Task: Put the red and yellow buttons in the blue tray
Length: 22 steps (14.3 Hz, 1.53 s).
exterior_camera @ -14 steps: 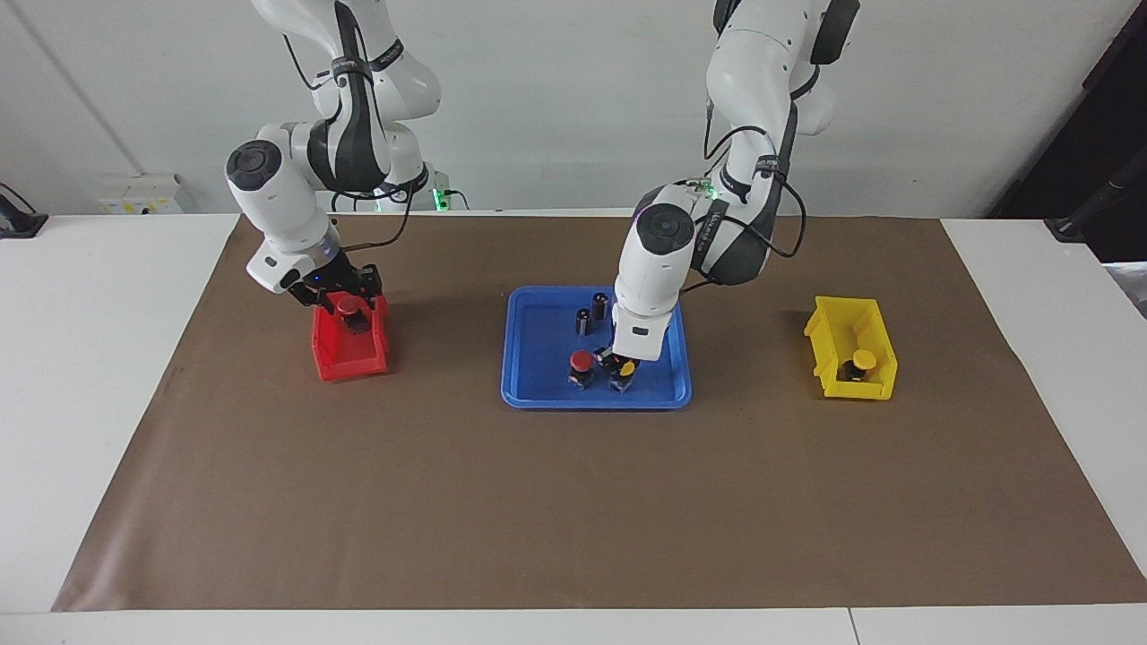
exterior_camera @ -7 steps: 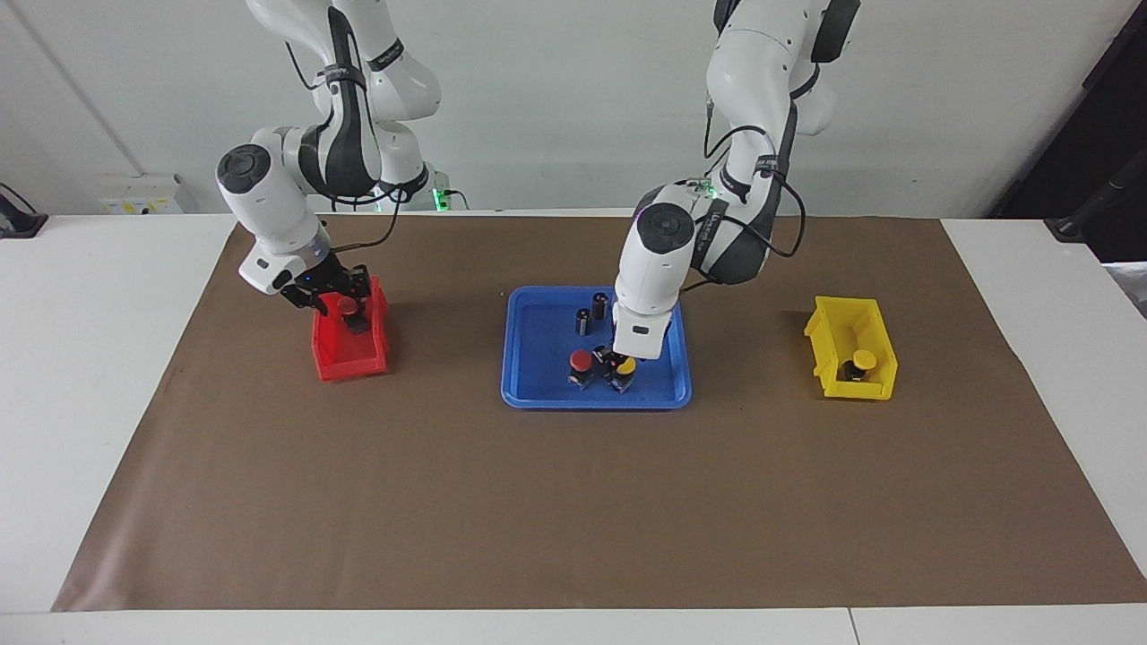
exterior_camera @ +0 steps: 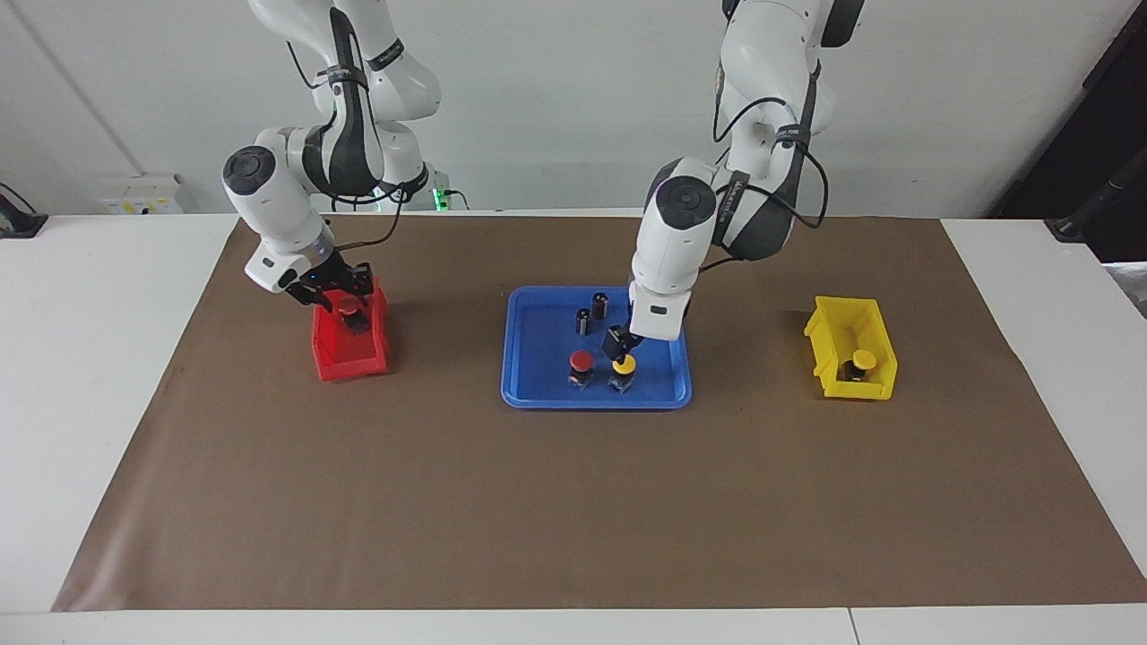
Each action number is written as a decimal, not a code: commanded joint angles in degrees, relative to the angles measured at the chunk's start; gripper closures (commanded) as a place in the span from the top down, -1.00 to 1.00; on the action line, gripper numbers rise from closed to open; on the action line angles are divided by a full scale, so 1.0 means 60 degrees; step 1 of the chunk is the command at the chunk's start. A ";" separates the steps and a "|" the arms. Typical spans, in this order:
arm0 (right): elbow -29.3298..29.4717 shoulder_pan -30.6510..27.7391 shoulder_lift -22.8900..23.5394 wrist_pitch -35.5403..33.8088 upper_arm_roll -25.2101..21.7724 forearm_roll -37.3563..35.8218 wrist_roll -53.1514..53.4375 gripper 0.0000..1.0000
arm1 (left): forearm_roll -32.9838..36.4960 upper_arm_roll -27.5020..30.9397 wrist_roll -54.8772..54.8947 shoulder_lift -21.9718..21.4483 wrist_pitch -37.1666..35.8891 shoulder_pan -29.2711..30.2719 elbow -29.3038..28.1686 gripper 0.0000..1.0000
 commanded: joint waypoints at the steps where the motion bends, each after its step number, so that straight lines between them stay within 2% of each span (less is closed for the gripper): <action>1: -0.0315 -0.0095 -0.0317 0.0200 0.0043 -0.0033 -0.0237 0.08 | 0.0384 0.0214 0.1710 -0.0553 -0.0871 0.0594 -0.0052 1.00; 5: -0.0213 -0.0109 -0.0273 0.0200 0.0043 -0.0033 -0.0295 -0.46 | 0.0445 0.0230 0.5883 -0.1096 -0.2732 0.2394 0.0826 1.00; 7: 0.0020 -0.0109 -0.0185 0.0157 0.0043 -0.0033 -0.0384 -0.55 | 0.0445 0.0229 0.6825 -0.1403 -0.2662 0.3055 0.0798 1.00; 9: 0.0998 -0.0095 0.0165 -0.0644 0.0058 -0.0033 -0.0369 -0.55 | 0.0445 0.0244 0.8011 -0.1477 -0.2588 0.3830 0.0871 1.00; 11: 0.2563 0.0139 0.0590 -0.2034 0.0174 0.0054 -0.0078 -0.55 | 0.0445 0.0244 0.9065 -0.1521 -0.2734 0.4460 0.0842 1.00; 13: 0.4261 0.0883 0.1218 -0.3280 0.0175 0.0084 0.1031 -0.50 | 0.0445 0.0244 0.9874 -0.1799 -0.2866 0.4698 0.0711 1.00; 15: 0.5859 0.1950 0.1921 -0.3856 0.0175 0.0099 0.2348 -0.50 | 0.0445 0.0244 0.9950 -0.2077 -0.2866 0.4844 0.0565 1.00; 17: 0.6450 0.3020 0.2304 -0.3421 0.0175 0.0418 0.3958 -0.50 | 0.0445 0.0244 0.9950 -0.2297 -0.3026 0.4816 0.0564 1.00; 19: 0.6671 0.4149 0.2873 -0.2383 0.0175 0.0772 0.5659 -0.50 | 0.0460 0.0259 0.9979 -0.2298 -0.2911 0.4859 0.0549 1.00; 21: 0.6644 0.4839 0.3606 -0.1328 0.0175 0.0773 0.6732 -0.51 | 0.0460 0.0244 1.0446 -0.2371 -0.2386 0.5266 0.0186 1.00; 22: 0.6628 0.4944 0.3740 -0.1193 0.0175 0.0773 0.6909 -0.51 | 0.0460 0.0244 1.0506 -0.2415 -0.2035 0.5356 -0.0209 1.00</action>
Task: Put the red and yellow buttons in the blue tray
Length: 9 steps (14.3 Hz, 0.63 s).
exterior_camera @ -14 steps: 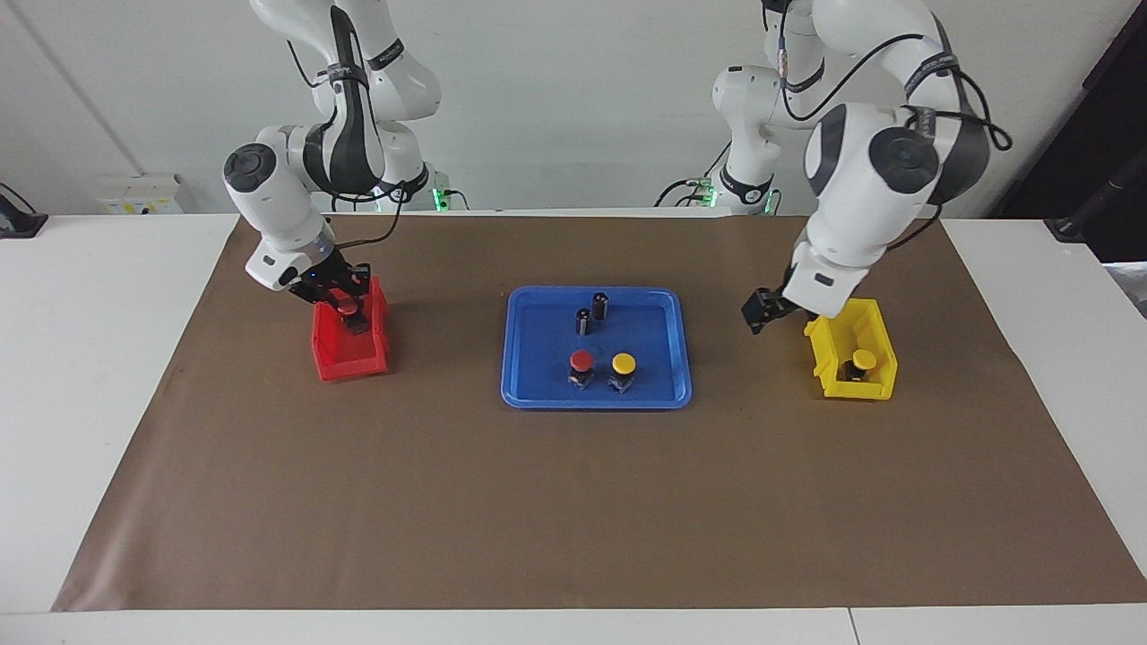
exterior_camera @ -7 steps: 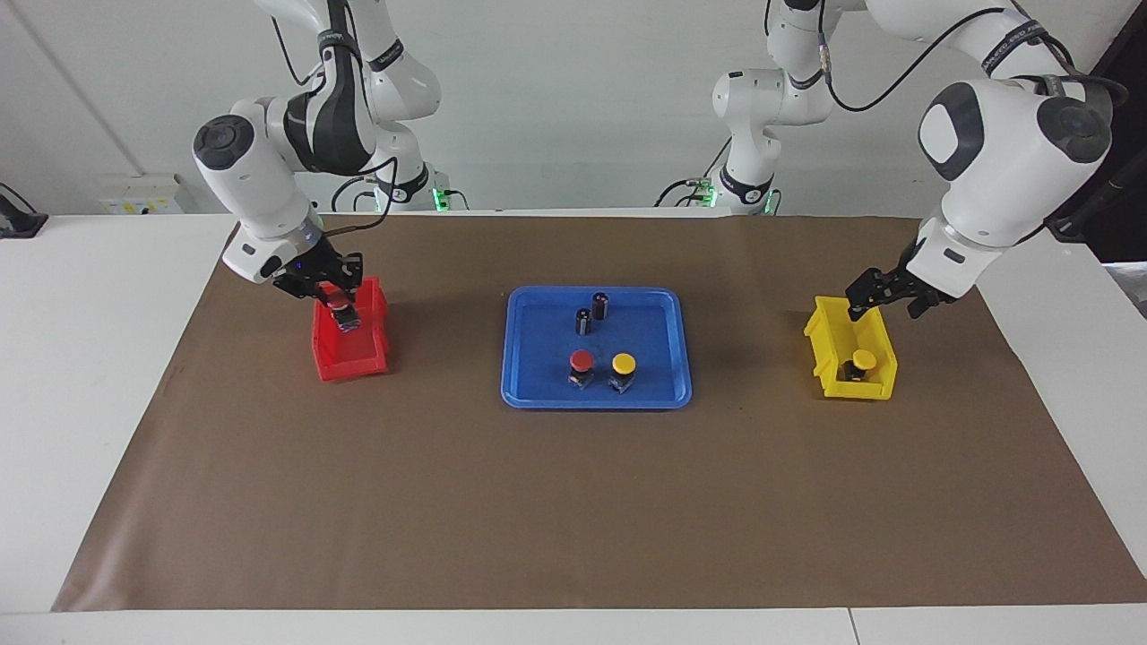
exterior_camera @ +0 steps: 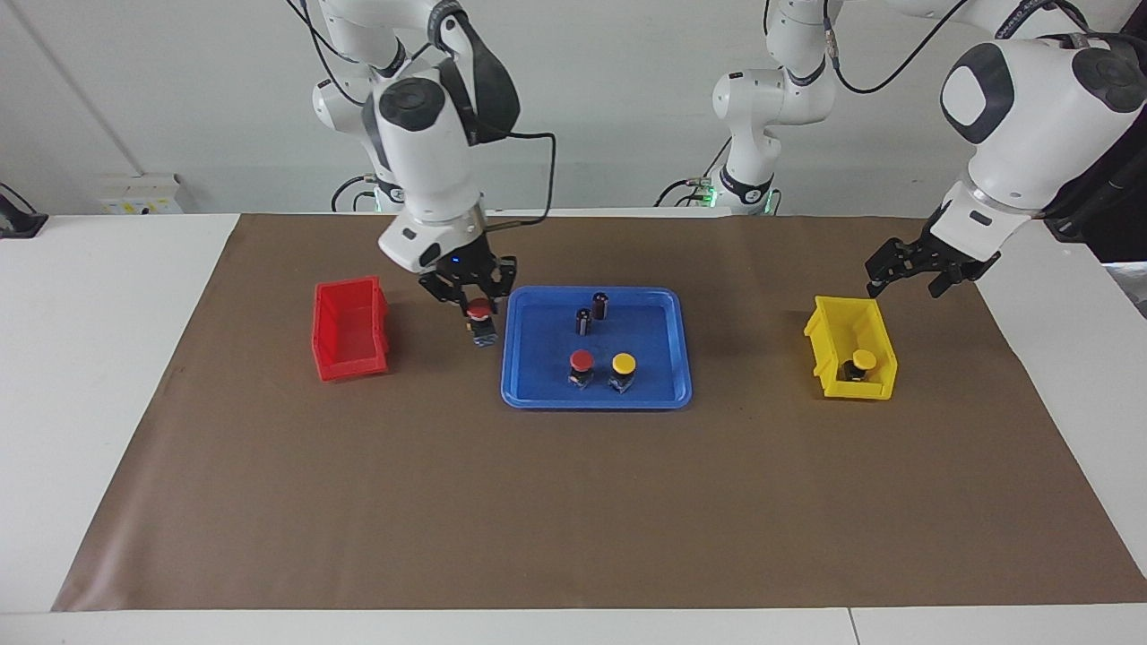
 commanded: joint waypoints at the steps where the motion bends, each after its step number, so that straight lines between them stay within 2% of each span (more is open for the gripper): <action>1: 0.0253 0.0127 0.0719 0.0434 -0.0079 0.0197 0.0428 -0.51 | 0.0102 -0.0067 0.0427 -0.0270 0.1092 0.0407 -0.1164 1.00; 5: 0.0165 0.0200 0.1247 0.0860 -0.0079 0.0197 0.0487 -0.50 | 0.0219 -0.0038 0.0588 -0.0138 0.2426 0.0509 -0.2205 0.93; 9: -0.0201 0.0229 0.1510 0.1562 -0.0079 0.0197 0.0487 -0.50 | 0.0219 -0.0038 0.0500 -0.0109 0.3129 0.0569 -0.2923 0.50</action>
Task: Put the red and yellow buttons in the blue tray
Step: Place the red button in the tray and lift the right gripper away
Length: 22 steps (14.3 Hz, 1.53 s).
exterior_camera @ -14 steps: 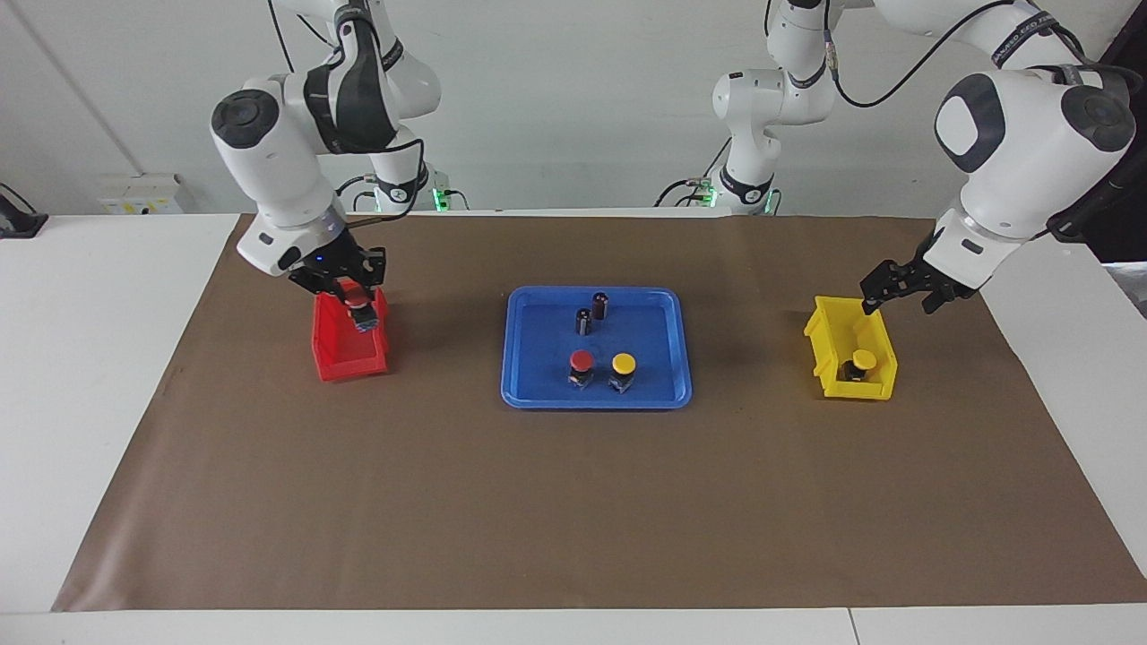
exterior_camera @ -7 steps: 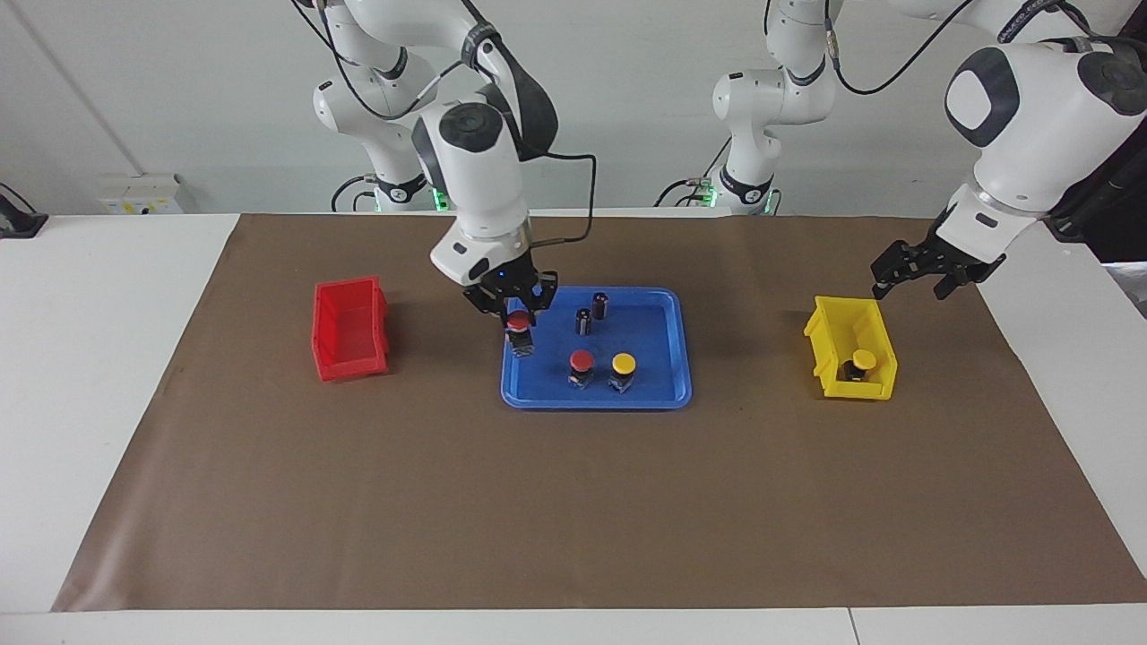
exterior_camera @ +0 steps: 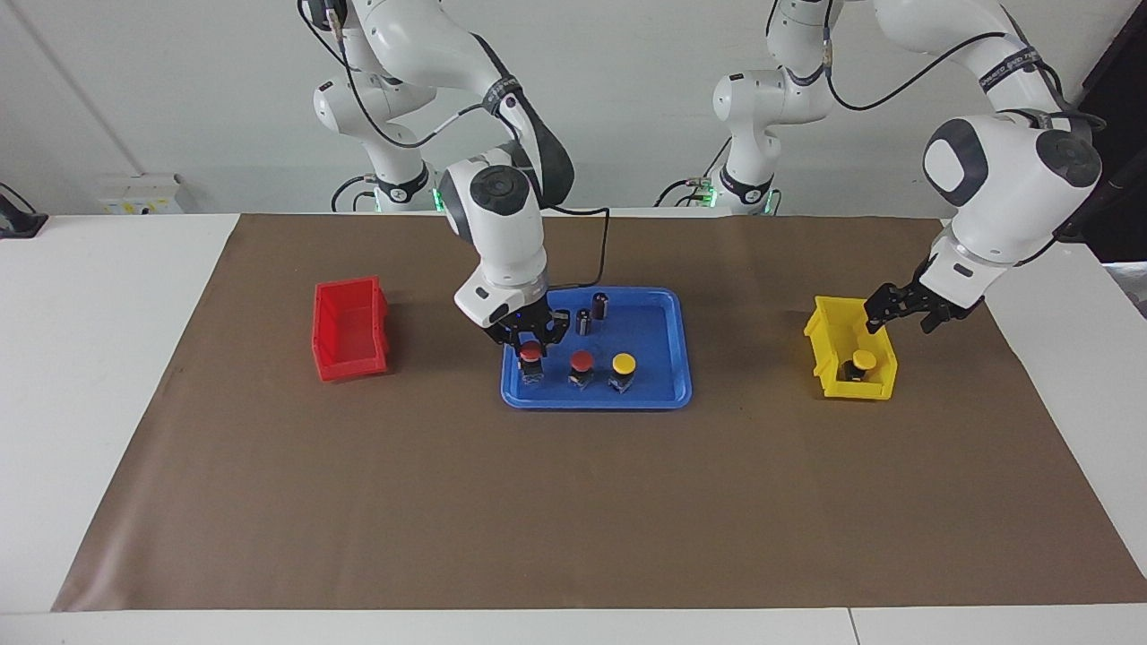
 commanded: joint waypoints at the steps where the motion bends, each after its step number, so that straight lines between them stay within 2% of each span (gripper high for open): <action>1: -0.0150 0.0028 0.0267 0.0402 0.0033 0.0154 0.0026 -0.49 | 0.0168 -0.0053 0.0016 -0.0166 0.1021 0.0087 -0.0840 0.47; 5: -0.0165 0.0028 0.0298 0.0328 0.0033 0.0154 0.0026 -0.42 | 0.0168 -0.0068 -0.0655 0.0024 0.1947 0.0058 -0.1223 0.44; 6: -0.0165 0.0028 0.0298 0.0299 0.0033 0.0154 0.0026 -0.25 | 0.0168 -0.0068 -0.0686 0.0112 0.2006 0.0043 -0.1223 0.44; 7: -0.0165 0.0028 0.0298 0.0285 0.0033 0.0154 0.0026 0.19 | 0.0168 -0.0068 -0.0687 0.0142 0.2021 0.0072 -0.1223 0.44; 8: -0.0121 0.0028 0.0298 0.0255 0.0033 0.0154 0.0041 0.49 | 0.0168 -0.0068 -0.0687 0.0156 0.2036 0.0086 -0.1223 0.43; 9: -0.0063 0.0028 0.0283 0.0226 0.0018 0.0096 0.0026 0.99 | 0.0168 -0.0068 -0.0687 0.0186 0.2051 0.0116 -0.1267 0.42; 11: 0.0316 -0.0131 0.0196 -0.0108 -0.0040 -0.0036 -0.0061 1.00 | 0.0168 -0.0082 -0.0789 0.0142 0.2444 0.0043 -0.1675 0.42; 14: 0.1487 -0.1096 0.0006 -0.1585 -0.0084 -0.0153 -0.0630 1.00 | 0.0168 -0.0083 -0.1068 0.0113 0.2593 -0.0016 -0.1824 0.40; 19: 0.3669 -0.2708 -0.0784 -0.5479 -0.0114 -0.0694 -0.1742 1.00 | 0.0168 -0.0083 -0.1141 0.0287 0.3090 -0.0045 -0.2087 0.36; 22: 0.3790 -0.3602 -0.1443 -0.6276 -0.0099 -0.0886 -0.2827 1.00 | 0.0168 -0.0083 -0.1083 0.0303 0.3062 -0.0031 -0.2087 0.36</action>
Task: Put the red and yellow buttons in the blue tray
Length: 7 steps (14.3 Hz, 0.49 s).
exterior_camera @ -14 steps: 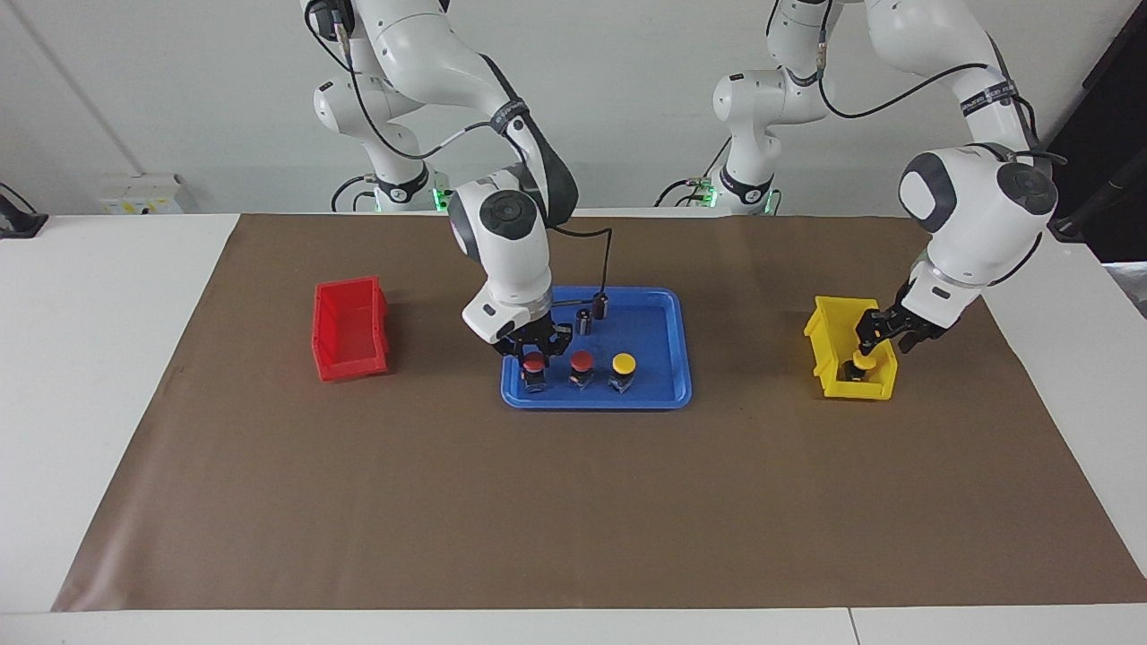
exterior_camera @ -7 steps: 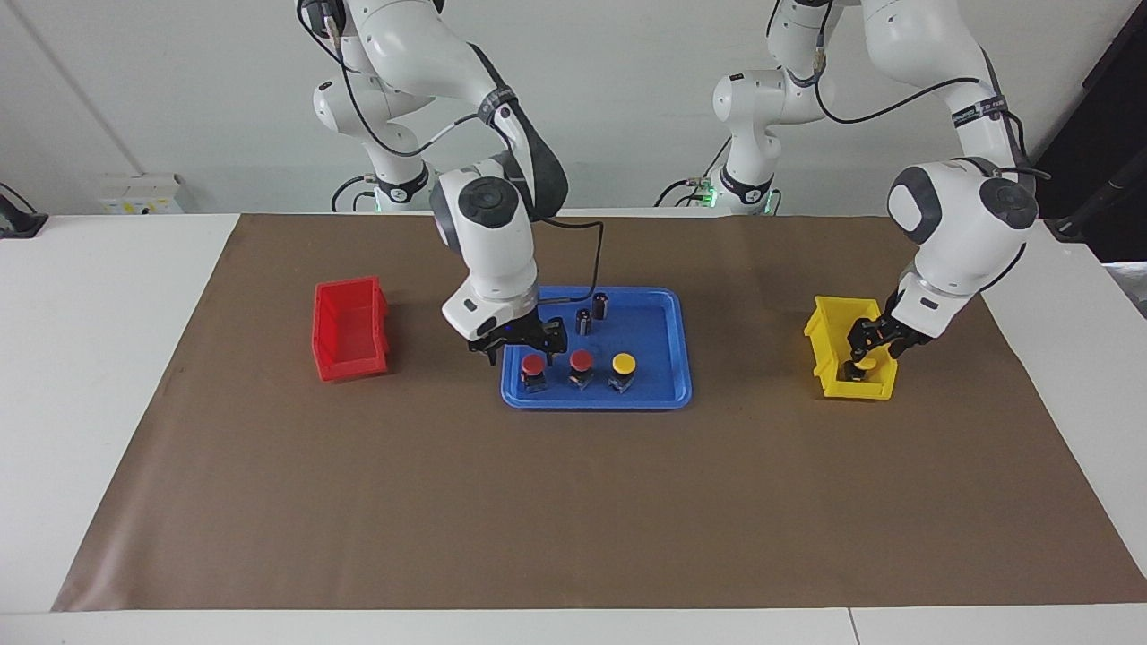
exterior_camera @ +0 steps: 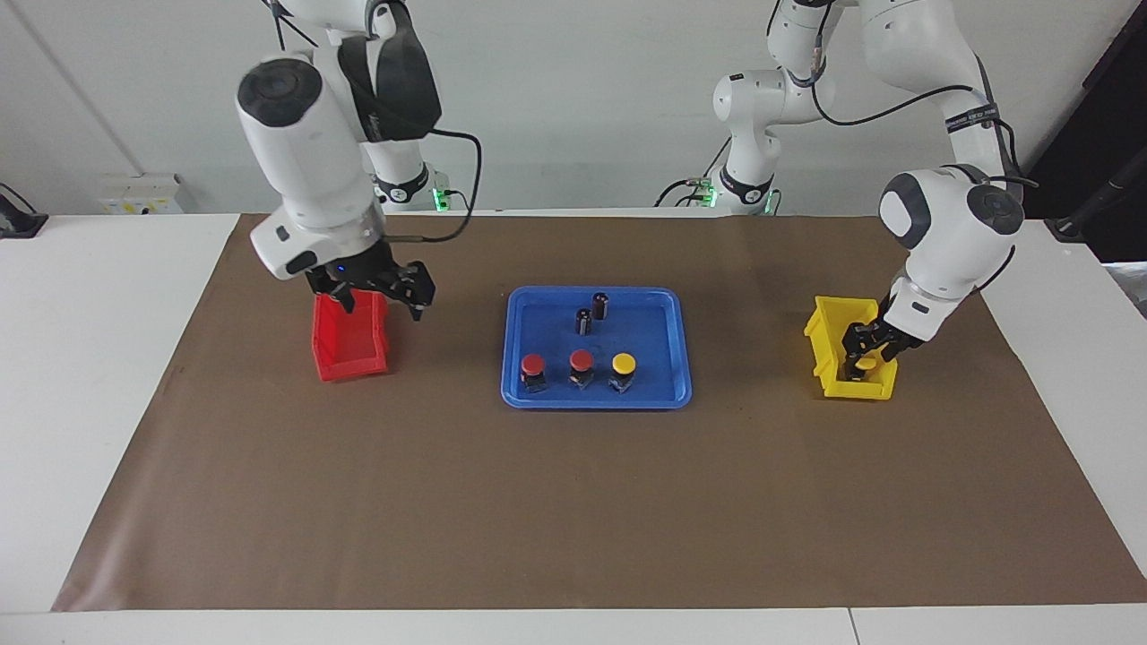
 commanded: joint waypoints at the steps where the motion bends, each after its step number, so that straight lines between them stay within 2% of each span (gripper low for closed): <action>1: 0.0126 -0.0722 -0.0415 -0.0656 0.0109 -0.0161 -0.0900 1.00 | 0.0163 0.0001 -0.0174 -0.0043 0.0230 -0.0037 -0.0168 0.36; 4: 0.0155 -0.1994 -0.0987 -0.1287 0.0196 -0.0087 -0.2392 1.00 | 0.0163 0.0001 -0.0203 -0.0043 0.0201 -0.0022 -0.0168 0.21; 7: -0.0679 -0.2612 -0.1485 -0.1361 0.0109 -0.0146 -0.3655 1.00 | 0.0163 0.0016 -0.0233 -0.0058 0.0172 -0.0022 -0.0183 -0.22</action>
